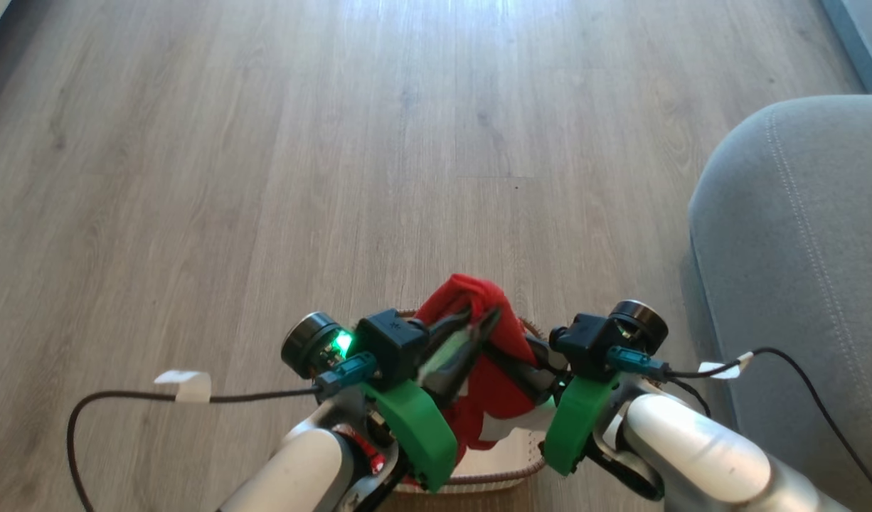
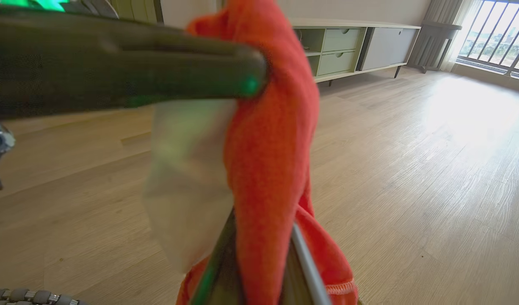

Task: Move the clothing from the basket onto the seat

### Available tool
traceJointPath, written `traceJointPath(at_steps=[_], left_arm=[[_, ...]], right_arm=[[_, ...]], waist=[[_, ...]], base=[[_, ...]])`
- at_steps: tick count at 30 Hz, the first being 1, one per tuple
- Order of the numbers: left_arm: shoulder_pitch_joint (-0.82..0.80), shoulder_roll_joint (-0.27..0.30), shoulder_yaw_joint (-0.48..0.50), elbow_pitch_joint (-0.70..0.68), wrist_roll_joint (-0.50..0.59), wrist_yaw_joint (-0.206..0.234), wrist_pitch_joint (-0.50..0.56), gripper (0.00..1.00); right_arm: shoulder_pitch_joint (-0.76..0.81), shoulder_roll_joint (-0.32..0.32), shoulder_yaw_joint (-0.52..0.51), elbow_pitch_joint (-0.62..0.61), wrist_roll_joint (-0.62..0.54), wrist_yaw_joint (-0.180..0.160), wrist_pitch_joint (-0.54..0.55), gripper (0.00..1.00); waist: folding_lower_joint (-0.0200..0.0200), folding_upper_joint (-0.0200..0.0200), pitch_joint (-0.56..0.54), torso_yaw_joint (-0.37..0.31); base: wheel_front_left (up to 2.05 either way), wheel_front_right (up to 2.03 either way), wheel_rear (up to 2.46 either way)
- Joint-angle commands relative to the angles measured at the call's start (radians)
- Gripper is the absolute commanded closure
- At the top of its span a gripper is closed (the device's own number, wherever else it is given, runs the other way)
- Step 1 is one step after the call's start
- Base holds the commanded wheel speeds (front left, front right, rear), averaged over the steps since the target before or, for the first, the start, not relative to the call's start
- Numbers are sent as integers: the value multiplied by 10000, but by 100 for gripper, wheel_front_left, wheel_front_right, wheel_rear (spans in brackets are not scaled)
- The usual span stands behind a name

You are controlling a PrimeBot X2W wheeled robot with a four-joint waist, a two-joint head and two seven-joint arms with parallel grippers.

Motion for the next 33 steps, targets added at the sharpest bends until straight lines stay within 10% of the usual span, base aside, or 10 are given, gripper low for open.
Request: traceJointPath(at_steps=[1, 3, 22, 33], left_arm=[[-340, 71, 432, -360, -58, 66, -138, 56], [-284, 80, 476, -266, -60, 143, -222, 0], [-357, -1006, -47, 2900, -124, -129, -2605, 0], [-1052, -1254, -488, 3631, -90, -232, -3026, 0]], right_arm=[[-211, -37, -179, -223, 80, -2, -94, 100], [-233, -70, -324, -227, 53, -2, -94, 100], [550, -1070, -2994, -922, -551, -2, -94, 100], [881, -1165, -4156, -1260, -850, -2, -94, 100]], waist=[[0, 0, 20, -69], [0, 0, 57, -187], [0, 0, 868, -3771], [0, 0, 1819, -4408]], base=[[0, 0, 0], [0, 0, 0], [0, 0, 0], [0, 0, 0]])
